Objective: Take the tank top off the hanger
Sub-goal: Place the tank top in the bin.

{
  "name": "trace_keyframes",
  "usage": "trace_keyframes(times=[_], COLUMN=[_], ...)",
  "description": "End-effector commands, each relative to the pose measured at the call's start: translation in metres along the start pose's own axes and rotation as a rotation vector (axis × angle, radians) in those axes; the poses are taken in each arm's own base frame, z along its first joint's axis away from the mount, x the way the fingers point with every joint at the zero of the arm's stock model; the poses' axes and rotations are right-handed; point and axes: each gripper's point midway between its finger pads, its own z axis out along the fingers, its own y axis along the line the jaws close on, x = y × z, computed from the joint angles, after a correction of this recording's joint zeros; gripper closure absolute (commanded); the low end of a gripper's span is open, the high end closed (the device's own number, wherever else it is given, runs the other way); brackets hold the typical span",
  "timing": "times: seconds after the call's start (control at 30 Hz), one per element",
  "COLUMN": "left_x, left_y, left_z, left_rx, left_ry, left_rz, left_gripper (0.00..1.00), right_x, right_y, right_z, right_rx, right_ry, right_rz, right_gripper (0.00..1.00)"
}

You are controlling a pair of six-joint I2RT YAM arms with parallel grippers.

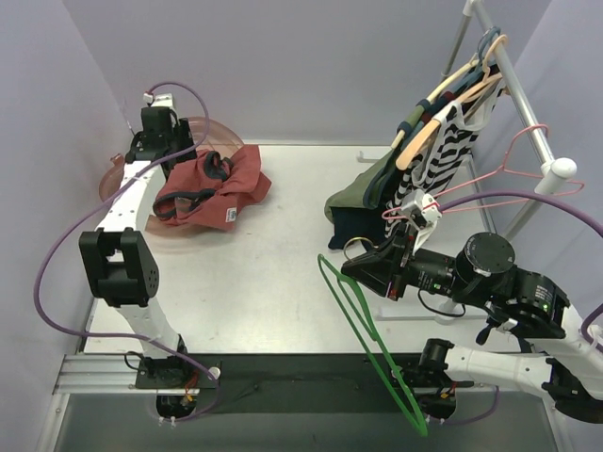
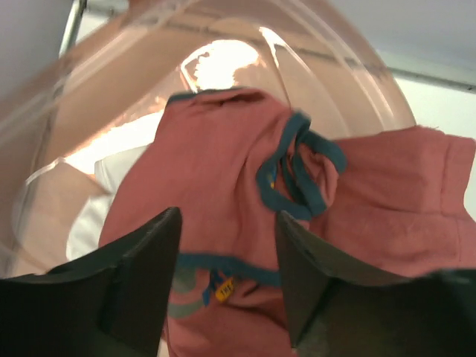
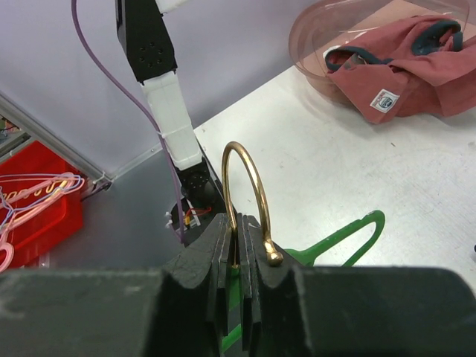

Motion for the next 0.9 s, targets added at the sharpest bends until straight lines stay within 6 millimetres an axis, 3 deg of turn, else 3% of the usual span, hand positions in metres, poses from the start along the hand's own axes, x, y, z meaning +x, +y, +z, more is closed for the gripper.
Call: trace_keyframes(times=[0.0, 0.07, 0.1, 0.13, 0.17, 0.2, 0.23, 0.27, 0.3, 0.33, 0.37, 0.43, 0.5, 0.53, 0.67, 0.7, 0.73, 0.8, 0.83, 0.87], left_x=[-0.025, -0.014, -0.021, -0.004, 0.0, -0.008, -0.002, 0.026, 0.021, 0.028, 0.05, 0.062, 0.081, 0.08, 0.1, 0.09, 0.113, 0.106, 0.127, 0.126], left_y=[0.008, 0.008, 0.005, 0.001, -0.016, -0.025, -0.031, -0.046, -0.053, -0.063, -0.071, -0.085, -0.086, -0.07, -0.075, -0.077, -0.075, -0.077, -0.069, -0.069], left_z=[-0.042, -0.05, -0.062, -0.063, -0.071, -0.088, -0.094, -0.096, -0.11, -0.116, -0.118, -0.133, -0.142, -0.141, -0.154, -0.161, -0.159, -0.164, -0.157, -0.156], left_rx=[-0.062, -0.063, -0.042, -0.031, 0.019, 0.052, 0.069, 0.108, 0.151, 0.197, 0.252, 0.314, 0.286, 0.155, 0.039, 0.041, 0.021, 0.045, 0.023, 0.025], left_ry=[-0.02, 0.015, -0.013, 0.013, 0.004, -0.055, -0.065, -0.029, -0.074, -0.073, -0.039, -0.03, 0.003, -0.013, -0.063, -0.131, -0.127, -0.209, -0.197, -0.224], left_rz=[-0.14, -0.163, -0.165, -0.148, -0.083, -0.049, -0.006, 0.085, 0.116, 0.158, 0.215, 0.271, 0.281, 0.231, 0.013, -0.048, -0.052, -0.169, -0.173, -0.2], left_gripper=[0.32, 0.28, 0.27, 0.27, 0.27, 0.27, 0.28, 0.27, 0.27, 0.28, 0.28, 0.29, 0.3, 0.31, 0.3, 0.3, 0.29, 0.24, 0.21, 0.18], right_x=[-0.021, -0.02, -0.019, -0.017, -0.017, -0.016, -0.015, -0.014, -0.015, -0.013, -0.013, -0.012, -0.012, -0.012, -0.012, -0.014, -0.015, -0.016, -0.016, -0.017], right_y=[0.006, 0.006, 0.007, 0.006, 0.006, 0.006, 0.006, 0.006, 0.006, 0.006, 0.007, 0.007, 0.007, 0.007, 0.007, 0.008, 0.009, 0.013, 0.013, 0.014], right_z=[-0.001, 0.0, 0.0, 0.0, 0.0, 0.0, 0.0, 0.0, -0.001, 0.0, -0.002, -0.004, -0.007, -0.009, -0.011, -0.011, -0.012, -0.013, -0.013, -0.014], right_rx=[-0.015, -0.016, -0.02, -0.019, -0.02, -0.02, -0.021, -0.022, -0.025, -0.027, -0.03, -0.032, -0.032, -0.032, -0.035, -0.04, -0.045, -0.059, -0.062, -0.066], right_ry=[-0.068, -0.066, -0.063, -0.062, -0.063, -0.062, -0.061, -0.061, -0.063, -0.059, -0.063, -0.065, -0.072, -0.077, -0.085, -0.089, -0.09, -0.09, -0.089, -0.09], right_rz=[-0.01, -0.01, -0.007, -0.007, -0.007, -0.005, -0.006, -0.006, -0.003, -0.003, -0.001, 0.0, 0.006, 0.006, 0.007, 0.008, 0.009, 0.014, 0.016, 0.02], right_gripper=[1.0, 1.0, 1.0, 1.0, 1.0, 1.0, 1.0, 1.0, 1.0, 1.0, 1.0, 1.0, 1.0, 1.0, 1.0, 1.0, 1.0, 1.0, 1.0, 1.0])
